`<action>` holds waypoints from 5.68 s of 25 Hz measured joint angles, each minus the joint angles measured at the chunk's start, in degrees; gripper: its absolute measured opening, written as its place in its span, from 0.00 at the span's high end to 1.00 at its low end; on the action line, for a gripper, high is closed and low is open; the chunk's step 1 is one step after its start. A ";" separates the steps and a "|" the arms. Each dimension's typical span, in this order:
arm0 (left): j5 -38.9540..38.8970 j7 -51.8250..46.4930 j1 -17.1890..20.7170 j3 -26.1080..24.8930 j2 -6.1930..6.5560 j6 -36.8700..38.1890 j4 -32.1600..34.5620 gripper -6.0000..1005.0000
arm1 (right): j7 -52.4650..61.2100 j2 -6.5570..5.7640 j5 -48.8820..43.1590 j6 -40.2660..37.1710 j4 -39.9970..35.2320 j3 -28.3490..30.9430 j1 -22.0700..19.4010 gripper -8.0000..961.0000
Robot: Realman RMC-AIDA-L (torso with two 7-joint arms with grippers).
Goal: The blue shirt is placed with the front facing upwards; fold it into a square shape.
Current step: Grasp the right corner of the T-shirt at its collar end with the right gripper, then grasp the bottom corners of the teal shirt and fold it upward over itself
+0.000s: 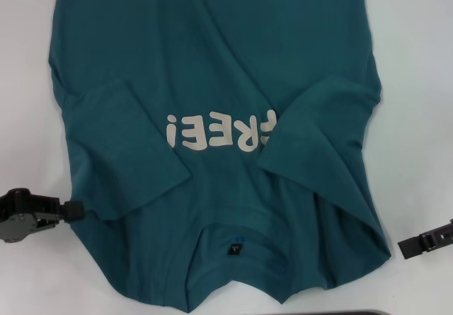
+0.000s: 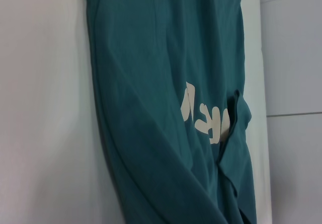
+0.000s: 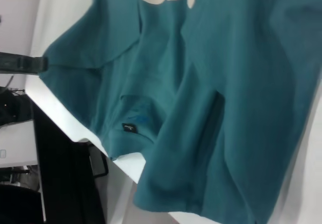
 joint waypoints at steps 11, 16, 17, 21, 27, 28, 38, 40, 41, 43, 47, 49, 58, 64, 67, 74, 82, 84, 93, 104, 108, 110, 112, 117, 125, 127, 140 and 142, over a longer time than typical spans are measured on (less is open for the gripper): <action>0.30 -0.02 -0.03 0.00 -0.13 -0.64 0.00 0.99 | 5.76 2.05 -0.81 3.21 0.11 0.50 0.53 0.32; 0.37 -0.03 -0.02 0.02 -0.13 -0.92 0.00 0.99 | 7.97 2.30 -0.87 3.80 0.18 0.18 0.56 0.32; 0.39 -0.03 -0.01 0.04 -0.13 -0.97 0.00 0.99 | 8.39 2.31 -0.87 3.94 0.18 0.23 0.55 0.32; 0.45 -0.02 -0.01 0.16 -0.13 -1.14 0.00 0.99 | 9.84 2.41 -0.88 4.21 0.18 0.41 0.50 0.32; 0.46 -0.02 -0.01 0.18 -0.13 -1.26 0.00 0.99 | 11.52 2.66 -0.95 5.20 0.84 0.15 0.58 0.33; 0.46 -0.03 0.00 0.18 -0.13 -1.29 0.00 0.99 | 11.83 2.75 -0.96 5.37 0.85 0.13 0.58 0.33; 0.43 -0.02 0.16 0.35 -0.17 -1.70 0.00 0.99 | 13.34 3.36 -1.05 6.80 2.57 0.00 1.28 0.33; 0.43 -0.02 0.16 0.36 -0.19 -1.72 0.00 0.99 | 13.34 3.37 -1.14 7.13 3.28 -0.07 1.63 0.33; 0.43 -0.02 0.16 0.36 -0.20 -1.72 0.00 0.99 | 13.34 3.38 -1.24 7.38 3.67 -0.11 1.81 0.33; 0.43 -0.02 0.17 0.36 -0.21 -1.72 0.00 0.99 | 13.34 3.43 -1.40 7.83 4.32 -0.29 2.17 0.33; 0.43 0.04 0.16 0.49 -0.27 -1.73 0.00 0.99 | 13.34 3.69 -1.33 8.15 4.62 -0.49 2.65 0.34; 0.43 0.06 0.13 0.53 -0.30 -1.73 0.00 0.99 | 13.29 3.79 -1.07 8.28 4.41 -0.07 2.82 0.34; 0.32 0.04 0.00 0.53 -0.40 -1.66 0.00 0.99 | 12.69 4.07 -1.35 8.69 4.14 -0.38 3.06 0.34; 0.16 0.02 -0.10 0.53 -0.39 -1.49 0.00 0.99 | 12.73 4.14 -1.57 8.63 3.78 -1.00 3.11 0.38; 0.19 0.01 -0.10 0.53 -0.39 -1.35 0.00 0.99 | 12.95 4.04 -1.57 8.67 3.76 -1.00 3.11 0.48; 0.14 -0.06 -0.01 0.50 -0.39 -1.16 0.00 0.99 | 13.15 3.59 -1.57 8.33 2.45 -0.46 2.79 0.73; 0.32 -0.07 -0.05 0.82 -0.39 -0.22 -0.02 0.99 | 13.24 3.14 -1.98 6.95 0.64 -1.20 2.23 0.97; 0.35 0.19 0.33 2.02 -0.38 1.18 -0.33 0.99 | 13.14 2.84 -2.47 5.92 -0.40 -1.71 2.20 0.97; 0.57 -0.52 2.80 6.06 0.20 2.29 -1.77 0.99 | 14.78 2.01 -4.78 2.07 -6.64 -1.96 0.64 0.97; 4.07 -3.21 4.63 5.27 0.40 1.29 -5.91 0.99 | 15.65 1.31 -9.46 2.59 -7.47 -1.38 0.36 0.97; 4.39 -3.78 5.20 5.20 0.45 0.74 -6.43 0.99 | 16.24 0.76 -9.92 3.18 -7.75 -0.83 0.37 0.97; 4.50 -4.03 5.43 5.07 0.64 0.50 -6.52 0.99 | 16.39 0.62 -9.94 3.24 -8.06 -0.77 0.38 0.97; 4.60 -4.09 5.58 4.75 0.87 0.46 -6.54 0.99 | 16.43 0.57 -9.95 3.24 -8.16 -0.77 0.45 0.97; 4.59 -3.51 5.60 4.54 1.04 1.26 -6.57 0.99 | 16.09 0.66 -9.57 2.63 -8.18 -0.77 0.64 0.97; 0.77 -2.88 0.52 4.49 0.15 4.86 -5.92 0.99 | 13.84 1.04 -1.00 -2.67 -8.15 -0.64 2.87 0.97; -0.27 -4.30 -1.82 4.43 -0.10 4.67 -5.53 0.99 | 14.05 0.85 0.89 -2.55 -7.80 -0.53 3.92 0.97; -2.25 -9.17 -18.71 4.51 1.06 -14.61 3.55 0.99 | 16.78 -0.49 12.34 8.62 -8.00 3.77 9.26 0.97; -2.38 -9.86 -19.76 4.39 1.27 -16.99 3.38 0.99 | 16.83 -1.18 13.78 9.92 -8.03 3.84 9.50 0.97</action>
